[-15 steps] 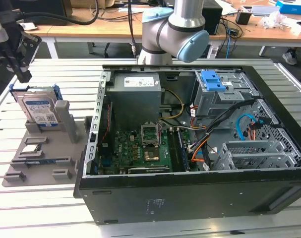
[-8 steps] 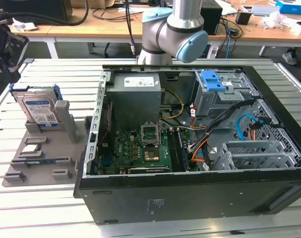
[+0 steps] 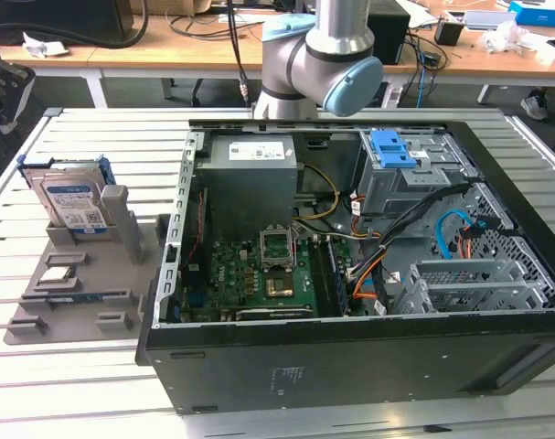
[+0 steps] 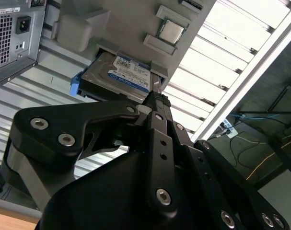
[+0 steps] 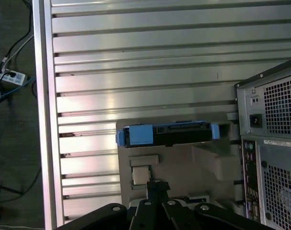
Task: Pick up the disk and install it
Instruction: 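Reach for the disk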
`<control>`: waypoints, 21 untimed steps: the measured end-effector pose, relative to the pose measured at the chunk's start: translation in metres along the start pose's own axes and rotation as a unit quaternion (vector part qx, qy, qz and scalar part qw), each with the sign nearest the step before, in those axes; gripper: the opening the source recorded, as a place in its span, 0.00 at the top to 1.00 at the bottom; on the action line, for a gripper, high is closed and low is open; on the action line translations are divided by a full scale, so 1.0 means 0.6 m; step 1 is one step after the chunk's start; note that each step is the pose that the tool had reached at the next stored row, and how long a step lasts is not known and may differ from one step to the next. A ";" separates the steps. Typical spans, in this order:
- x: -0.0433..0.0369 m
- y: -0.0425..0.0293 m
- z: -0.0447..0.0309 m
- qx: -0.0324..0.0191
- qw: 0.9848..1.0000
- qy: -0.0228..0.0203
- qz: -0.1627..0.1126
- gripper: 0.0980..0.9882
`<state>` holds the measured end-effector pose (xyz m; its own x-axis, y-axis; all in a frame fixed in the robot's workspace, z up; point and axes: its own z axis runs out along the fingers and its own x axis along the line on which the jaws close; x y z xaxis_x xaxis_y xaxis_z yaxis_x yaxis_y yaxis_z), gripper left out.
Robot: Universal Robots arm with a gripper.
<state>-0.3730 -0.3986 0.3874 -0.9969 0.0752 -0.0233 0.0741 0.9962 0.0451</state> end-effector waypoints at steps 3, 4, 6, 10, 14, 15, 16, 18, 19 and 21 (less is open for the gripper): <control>0.015 -0.001 0.000 0.000 1.000 0.000 0.000 0.99; 0.019 -0.001 0.000 0.000 1.000 0.000 0.000 0.99; 0.027 -0.002 0.001 0.000 1.000 0.000 0.000 0.99; 0.042 -0.001 0.002 0.000 1.000 0.000 0.000 0.99; 0.054 -0.001 0.005 0.000 1.000 0.000 0.000 0.99; 0.058 -0.001 0.005 0.000 1.000 0.000 0.000 0.99; 0.061 -0.001 0.006 0.000 1.000 0.000 0.000 0.99; 0.065 0.000 0.008 0.000 1.000 0.000 0.000 0.99; 0.065 0.000 0.009 0.000 1.000 0.000 0.000 0.99; 0.065 0.000 0.009 0.000 1.000 0.000 0.000 0.99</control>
<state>-0.4115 -0.3953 0.3810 -0.9969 0.0752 -0.0233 0.0741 0.9963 0.0443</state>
